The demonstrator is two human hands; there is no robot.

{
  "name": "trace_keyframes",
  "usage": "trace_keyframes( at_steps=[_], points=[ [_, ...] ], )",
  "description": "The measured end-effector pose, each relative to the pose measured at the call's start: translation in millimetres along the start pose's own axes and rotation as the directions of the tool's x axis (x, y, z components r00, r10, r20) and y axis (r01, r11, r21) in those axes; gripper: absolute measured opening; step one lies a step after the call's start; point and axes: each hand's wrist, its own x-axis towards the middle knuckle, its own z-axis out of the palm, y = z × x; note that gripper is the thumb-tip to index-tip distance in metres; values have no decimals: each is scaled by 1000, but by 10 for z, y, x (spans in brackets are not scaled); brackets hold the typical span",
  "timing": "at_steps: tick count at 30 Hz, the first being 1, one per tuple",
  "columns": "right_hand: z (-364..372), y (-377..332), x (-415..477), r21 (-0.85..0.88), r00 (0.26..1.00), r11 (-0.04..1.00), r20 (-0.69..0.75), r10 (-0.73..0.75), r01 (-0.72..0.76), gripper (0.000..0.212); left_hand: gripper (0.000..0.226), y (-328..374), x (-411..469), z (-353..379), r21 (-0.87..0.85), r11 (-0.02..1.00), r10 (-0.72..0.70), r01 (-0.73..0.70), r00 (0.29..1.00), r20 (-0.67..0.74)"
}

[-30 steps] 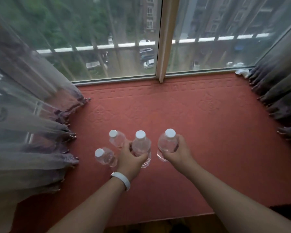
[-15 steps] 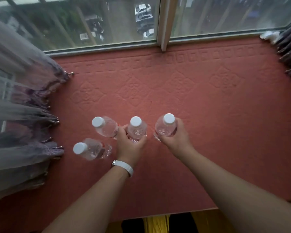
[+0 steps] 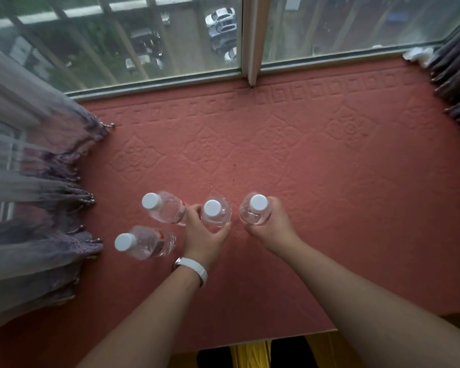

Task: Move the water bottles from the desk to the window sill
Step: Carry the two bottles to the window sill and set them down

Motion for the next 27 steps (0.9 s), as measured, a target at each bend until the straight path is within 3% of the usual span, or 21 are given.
trace_keyframes(
  at_steps=[6, 10, 15, 20, 24, 27],
  points=[
    [-221, -173, -155, -92, 996, 992, 19, 86, -84, 83, 85, 176, -218, -294, 46, 996, -86, 82, 990, 109],
    [-453, -442, -358, -178, 997, 983, 36, 62, -54, 65, 56, 409, -486, -642, 48, 999, -34, 25, 979, 199],
    [-739, -858, -726, -291, 997, 954, 43, -62, 72, 39, 38, 789, -700, -1130, 176, 963, 139, -203, 937, 321],
    [-990, -1286, -1263, -503, 983, 846, 37, -182, 175, 40, 44, 1194, -771, -1594, 389, 793, 346, -470, 871, 348],
    [-1110, -1546, -1721, -639, 976, 750, -1, -219, 168, 44, 50, 1449, -838, -1895, 577, 569, 400, -586, 810, 429],
    [-1139, -1640, -2062, -665, 974, 733, -39, -225, 143, 45, 54, 1587, -912, -2071, 597, 472, 426, -649, 761, 490]
  ],
)
